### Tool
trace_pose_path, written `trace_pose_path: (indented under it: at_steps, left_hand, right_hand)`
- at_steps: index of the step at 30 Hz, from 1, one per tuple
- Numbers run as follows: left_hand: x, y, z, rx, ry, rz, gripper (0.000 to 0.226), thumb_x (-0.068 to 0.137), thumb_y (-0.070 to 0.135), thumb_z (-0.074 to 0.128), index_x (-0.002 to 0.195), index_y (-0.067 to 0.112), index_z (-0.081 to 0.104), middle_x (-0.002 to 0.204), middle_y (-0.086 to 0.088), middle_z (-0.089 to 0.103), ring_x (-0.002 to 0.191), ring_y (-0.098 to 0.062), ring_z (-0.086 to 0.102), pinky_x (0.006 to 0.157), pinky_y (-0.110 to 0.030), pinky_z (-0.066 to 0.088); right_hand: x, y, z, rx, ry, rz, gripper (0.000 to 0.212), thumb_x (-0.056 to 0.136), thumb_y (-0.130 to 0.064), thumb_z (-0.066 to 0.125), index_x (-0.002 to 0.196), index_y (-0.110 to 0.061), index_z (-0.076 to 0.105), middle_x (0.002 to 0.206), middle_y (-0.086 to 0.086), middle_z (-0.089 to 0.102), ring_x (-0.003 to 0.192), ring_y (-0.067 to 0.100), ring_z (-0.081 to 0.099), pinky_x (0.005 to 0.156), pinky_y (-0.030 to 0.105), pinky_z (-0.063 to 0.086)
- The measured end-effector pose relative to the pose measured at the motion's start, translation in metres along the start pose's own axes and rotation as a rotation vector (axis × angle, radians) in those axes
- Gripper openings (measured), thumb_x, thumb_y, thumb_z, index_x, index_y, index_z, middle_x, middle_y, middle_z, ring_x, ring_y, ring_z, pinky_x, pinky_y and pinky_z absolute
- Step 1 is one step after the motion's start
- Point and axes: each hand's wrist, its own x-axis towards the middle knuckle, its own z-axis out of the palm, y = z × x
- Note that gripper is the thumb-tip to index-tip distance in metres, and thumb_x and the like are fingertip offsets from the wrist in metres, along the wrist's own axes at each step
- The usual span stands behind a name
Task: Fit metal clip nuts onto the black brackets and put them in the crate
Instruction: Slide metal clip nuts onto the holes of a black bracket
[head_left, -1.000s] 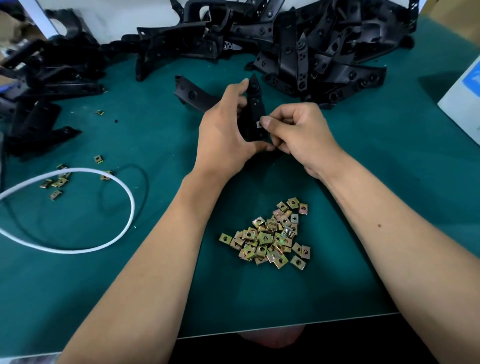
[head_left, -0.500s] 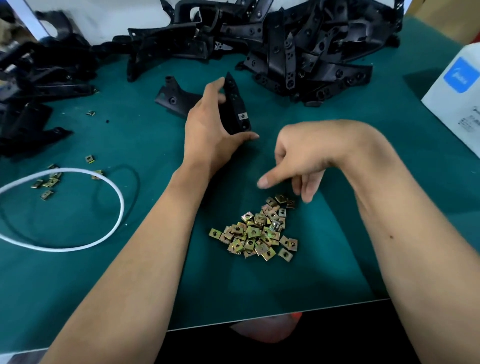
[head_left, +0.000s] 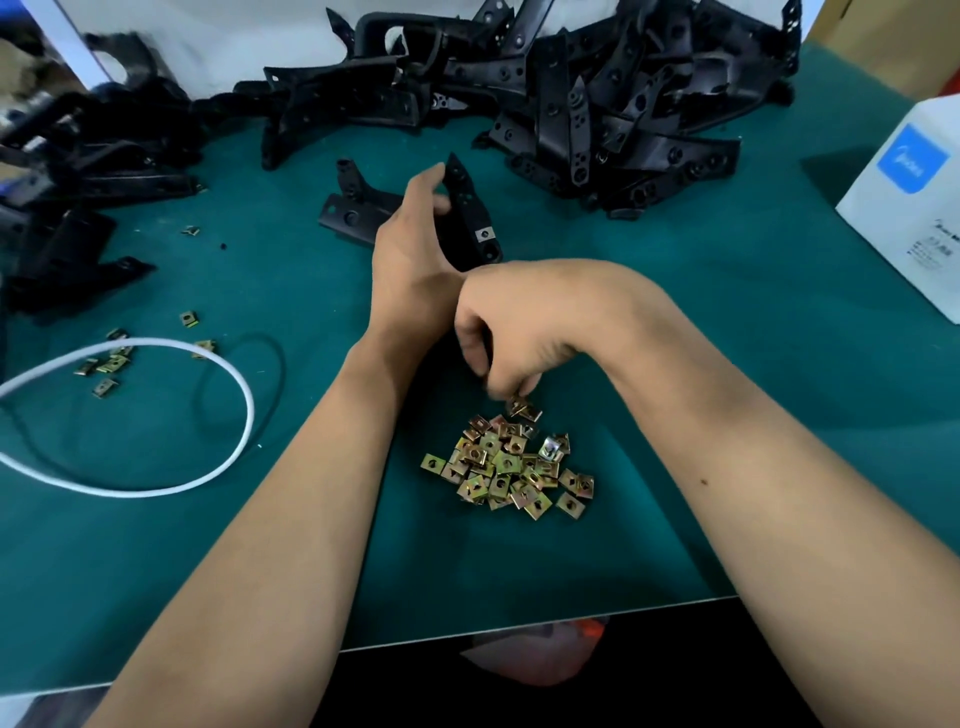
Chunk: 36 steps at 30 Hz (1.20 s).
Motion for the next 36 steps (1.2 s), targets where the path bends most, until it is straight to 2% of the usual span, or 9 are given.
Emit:
trace_pose_path:
  at_steps: [3, 5, 8, 12, 17, 23, 28, 32, 36]
  left_hand:
    - [0.002, -0.002, 0.000, 0.001, 0.040, -0.028, 0.100, 0.064, 0.044, 0.081, 0.152, 0.018, 0.042, 0.120, 0.007, 0.058, 0.117, -0.014, 0.057, 0.100, -0.025, 0.044]
    - [0.003, -0.004, 0.000, 0.007, 0.086, -0.053, 0.097, 0.066, 0.042, 0.085, 0.151, 0.020, 0.042, 0.117, 0.011, 0.056, 0.115, -0.011, 0.055, 0.100, -0.023, 0.042]
    - [0.003, -0.004, 0.000, 0.012, 0.136, -0.078, 0.099, 0.068, 0.040, 0.091, 0.151, 0.019, 0.043, 0.119, 0.008, 0.059, 0.117, -0.016, 0.057, 0.105, -0.031, 0.046]
    - [0.003, -0.005, -0.002, -0.007, 0.144, -0.078, 0.106, 0.063, 0.041, 0.097, 0.151, 0.018, 0.042, 0.123, 0.003, 0.061, 0.116, -0.016, 0.059, 0.103, -0.033, 0.050]
    - [0.002, -0.007, -0.001, 0.011, 0.139, -0.065, 0.104, 0.065, 0.035, 0.096, 0.152, 0.018, 0.042, 0.120, 0.008, 0.058, 0.114, -0.012, 0.059, 0.101, -0.027, 0.050]
    - [0.002, -0.008, -0.001, 0.011, 0.162, -0.083, 0.103, 0.065, 0.037, 0.096, 0.151, 0.019, 0.042, 0.120, 0.009, 0.059, 0.114, -0.010, 0.058, 0.102, -0.031, 0.050]
    - [0.001, -0.010, -0.002, -0.001, 0.172, -0.094, 0.102, 0.065, 0.037, 0.096, 0.150, 0.017, 0.043, 0.119, 0.010, 0.058, 0.114, -0.008, 0.057, 0.103, -0.031, 0.050]
    - [0.001, -0.009, -0.003, -0.009, 0.172, -0.099, 0.103, 0.064, 0.038, 0.096, 0.150, 0.016, 0.043, 0.119, 0.010, 0.059, 0.115, -0.008, 0.058, 0.103, -0.031, 0.050]
    - [0.002, -0.009, -0.004, -0.009, 0.174, -0.107, 0.102, 0.064, 0.038, 0.097, 0.149, 0.016, 0.043, 0.119, 0.009, 0.059, 0.116, -0.008, 0.057, 0.103, -0.030, 0.049]
  right_hand:
    - [0.007, 0.013, -0.005, 0.047, 0.024, -0.062, 0.015, 0.082, -0.009, 0.083, 0.082, -0.017, 0.070, 0.056, -0.011, 0.069, 0.054, 0.006, 0.072, 0.047, 0.013, 0.048]
    - [0.012, 0.023, -0.009, 0.090, 0.051, -0.101, 0.014, 0.082, -0.010, 0.084, 0.083, -0.015, 0.071, 0.062, -0.005, 0.073, 0.056, 0.009, 0.072, 0.051, 0.017, 0.051]
    - [0.021, 0.039, -0.010, 0.168, 0.111, -0.154, 0.015, 0.082, -0.010, 0.084, 0.087, -0.015, 0.071, 0.071, 0.001, 0.075, 0.057, 0.013, 0.071, 0.053, 0.022, 0.054]
    - [0.024, 0.064, 0.003, 0.548, 0.191, -0.252, 0.012, 0.087, -0.003, 0.079, 0.096, -0.008, 0.074, 0.073, 0.008, 0.072, 0.055, 0.013, 0.064, 0.048, 0.019, 0.049]
    - [0.027, 0.080, 0.011, 0.893, 0.390, -0.299, 0.003, 0.092, -0.003, 0.073, 0.094, -0.005, 0.073, 0.065, -0.002, 0.068, 0.056, 0.009, 0.058, 0.046, 0.018, 0.044]
    - [0.031, 0.077, 0.014, 0.940, 0.450, -0.275, 0.008, 0.096, 0.004, 0.065, 0.096, -0.003, 0.063, 0.081, 0.008, 0.074, 0.068, 0.017, 0.068, 0.049, 0.022, 0.048]
    - [0.032, 0.075, 0.017, 0.891, 0.458, -0.281, 0.021, 0.089, 0.010, 0.071, 0.105, -0.003, 0.074, 0.088, 0.016, 0.070, 0.069, 0.017, 0.069, 0.055, 0.023, 0.055]
    - [0.035, 0.075, 0.019, 0.819, 0.480, -0.273, 0.016, 0.089, 0.000, 0.077, 0.103, -0.009, 0.077, 0.073, 0.008, 0.064, 0.055, 0.014, 0.062, 0.048, 0.022, 0.051]
    - [0.036, 0.075, 0.021, 0.806, 0.543, -0.271, 0.015, 0.088, -0.008, 0.080, 0.094, -0.005, 0.066, 0.066, 0.007, 0.071, 0.044, 0.015, 0.059, 0.038, 0.022, 0.044]
